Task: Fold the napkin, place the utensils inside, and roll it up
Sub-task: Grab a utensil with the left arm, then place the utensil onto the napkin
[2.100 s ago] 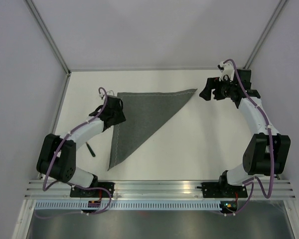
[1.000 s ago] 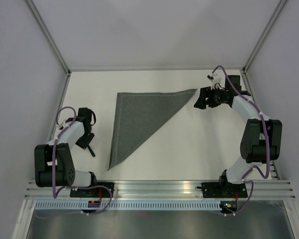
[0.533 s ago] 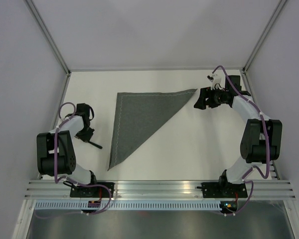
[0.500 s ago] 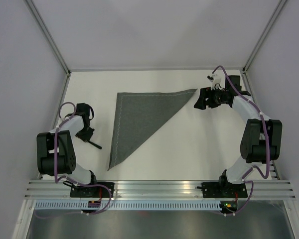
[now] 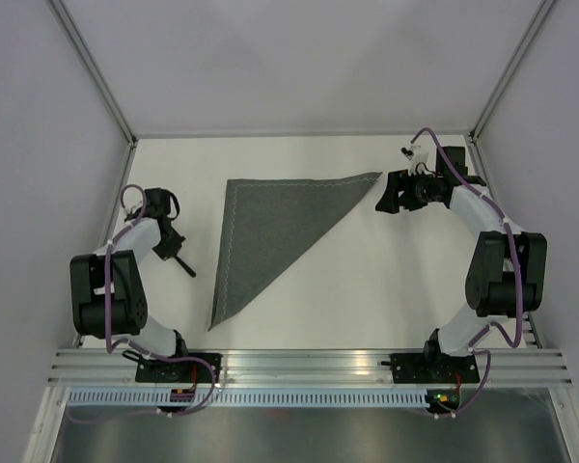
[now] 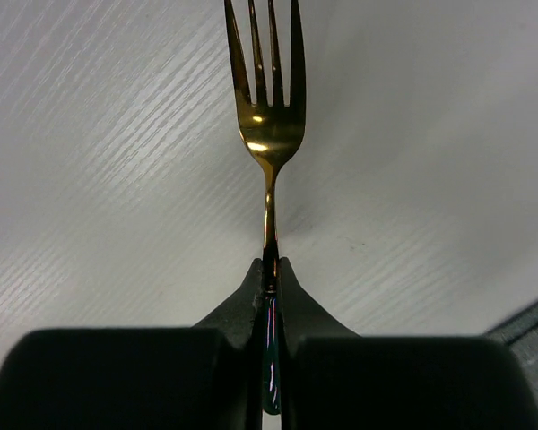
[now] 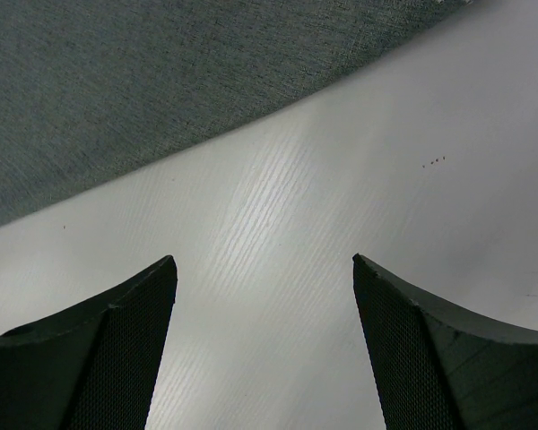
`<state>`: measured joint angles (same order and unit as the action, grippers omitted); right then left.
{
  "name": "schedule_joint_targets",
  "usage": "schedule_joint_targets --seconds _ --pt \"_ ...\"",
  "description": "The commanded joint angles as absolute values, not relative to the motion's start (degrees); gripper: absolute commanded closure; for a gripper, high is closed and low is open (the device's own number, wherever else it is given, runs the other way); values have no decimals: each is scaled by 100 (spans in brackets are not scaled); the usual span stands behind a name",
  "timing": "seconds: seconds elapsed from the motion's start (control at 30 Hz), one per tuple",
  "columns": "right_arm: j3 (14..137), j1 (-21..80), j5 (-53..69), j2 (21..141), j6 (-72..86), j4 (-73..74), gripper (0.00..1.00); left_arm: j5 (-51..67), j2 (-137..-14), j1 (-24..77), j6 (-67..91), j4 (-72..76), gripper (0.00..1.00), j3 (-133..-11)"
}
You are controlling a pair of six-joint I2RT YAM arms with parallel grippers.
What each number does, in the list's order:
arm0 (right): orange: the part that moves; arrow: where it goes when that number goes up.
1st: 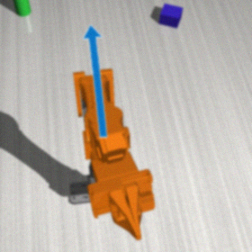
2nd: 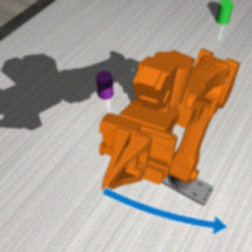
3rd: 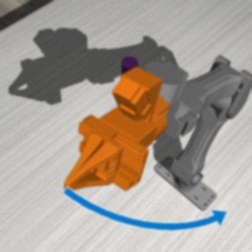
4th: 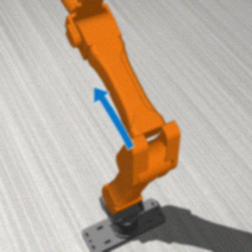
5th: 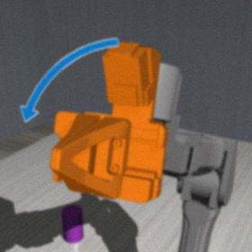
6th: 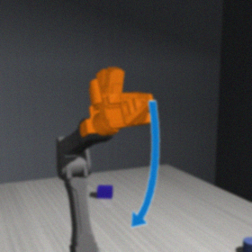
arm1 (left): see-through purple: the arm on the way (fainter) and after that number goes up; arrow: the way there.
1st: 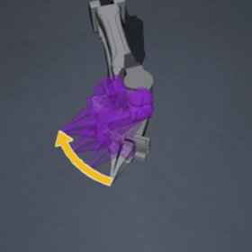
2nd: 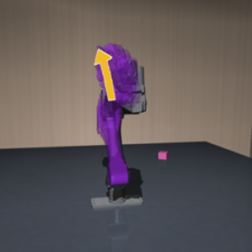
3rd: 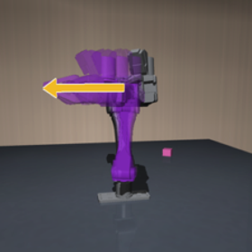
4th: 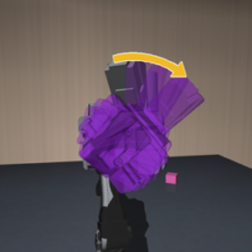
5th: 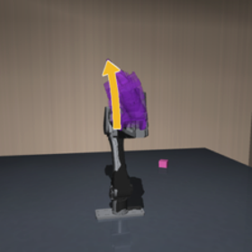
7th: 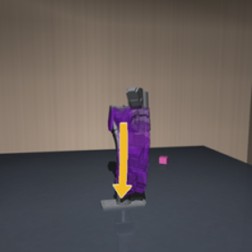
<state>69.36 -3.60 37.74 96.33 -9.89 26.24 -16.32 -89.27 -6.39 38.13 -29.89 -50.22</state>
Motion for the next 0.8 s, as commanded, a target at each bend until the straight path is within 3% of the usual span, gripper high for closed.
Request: schedule_joint_targets --seconds 0.0,0.23,0.37,0.5,0.77 --pt "7189 -378 3902 9466 -976 2654 15 -1048 -8394 -659 3007 -2576 98 -5483" --pt "7365 -378 3894 9580 -879 2689 15 411 -7823 -344 1655 -2127 98 -5906" --pt "7435 -369 3841 9563 -896 2725 15 624 -7971 709 1082 -2223 98 -6450" --pt "7427 -369 3657 9475 -1010 2803 15 562 -8926 2140 406 -2496 98 -7354" --pt "7321 -378 3252 9264 -1292 2979 15 1440 -10449 2979 -465 -2645 98 -8392"
